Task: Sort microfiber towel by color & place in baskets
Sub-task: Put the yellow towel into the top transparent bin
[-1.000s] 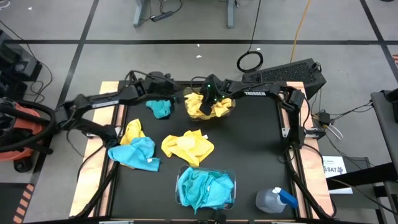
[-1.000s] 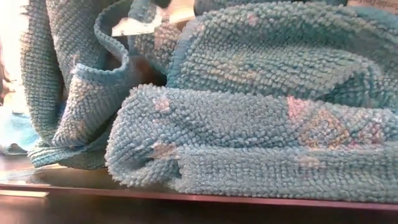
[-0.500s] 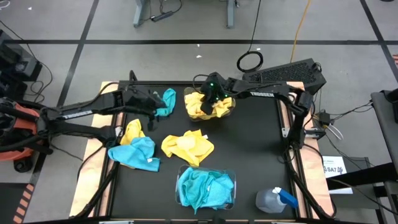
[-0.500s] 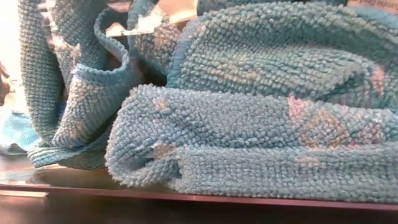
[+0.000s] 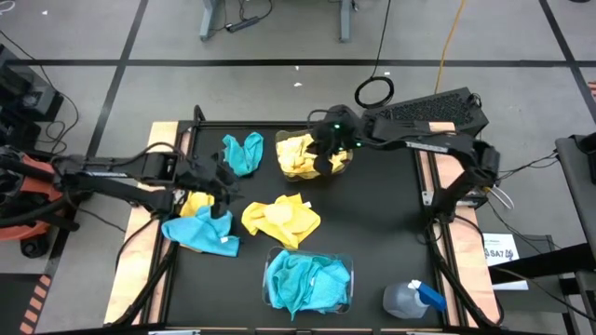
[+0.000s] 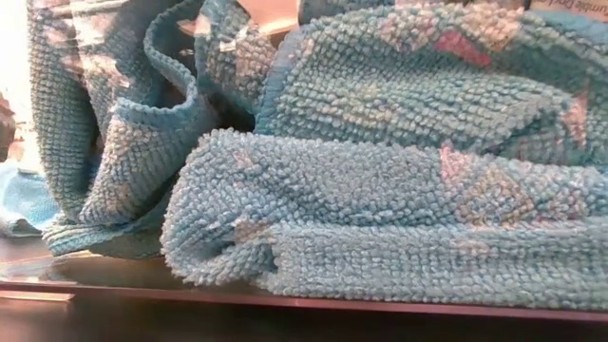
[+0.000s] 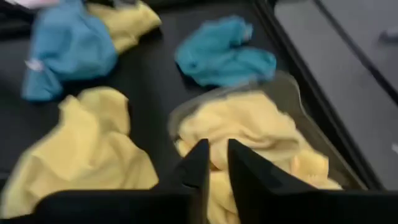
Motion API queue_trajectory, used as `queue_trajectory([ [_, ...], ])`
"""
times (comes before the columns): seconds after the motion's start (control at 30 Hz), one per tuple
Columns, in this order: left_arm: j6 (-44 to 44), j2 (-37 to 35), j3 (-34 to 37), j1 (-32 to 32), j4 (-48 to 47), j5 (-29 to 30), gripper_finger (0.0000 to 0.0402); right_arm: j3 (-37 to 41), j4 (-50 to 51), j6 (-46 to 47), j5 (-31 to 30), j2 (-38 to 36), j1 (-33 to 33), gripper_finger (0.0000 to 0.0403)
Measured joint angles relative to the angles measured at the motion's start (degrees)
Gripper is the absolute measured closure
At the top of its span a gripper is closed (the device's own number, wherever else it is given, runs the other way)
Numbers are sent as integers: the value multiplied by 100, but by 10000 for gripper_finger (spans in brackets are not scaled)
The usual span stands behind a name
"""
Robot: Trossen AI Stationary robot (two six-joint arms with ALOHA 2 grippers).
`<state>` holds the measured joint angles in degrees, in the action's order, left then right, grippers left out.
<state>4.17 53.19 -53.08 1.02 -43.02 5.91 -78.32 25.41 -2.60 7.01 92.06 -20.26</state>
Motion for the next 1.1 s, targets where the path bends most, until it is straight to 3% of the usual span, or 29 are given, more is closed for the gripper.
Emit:
queue_trajectory([
  [0.27,474,152,11,908,54,596,152,0,432,21,23,-943,530,246],
  [0.43,649,315,371,1427,517,667,152,0,1079,85,56,-1341,995,209],
  [0.67,907,698,1011,2063,1497,625,152,0,2128,293,61,-1663,1703,202],
  [0.87,902,1350,1393,2378,2589,704,152,-2,2465,503,60,-1732,2291,202],
  [1.1,853,2269,1414,2386,2744,2274,152,-2,2511,783,-4,-1730,2834,202],
])
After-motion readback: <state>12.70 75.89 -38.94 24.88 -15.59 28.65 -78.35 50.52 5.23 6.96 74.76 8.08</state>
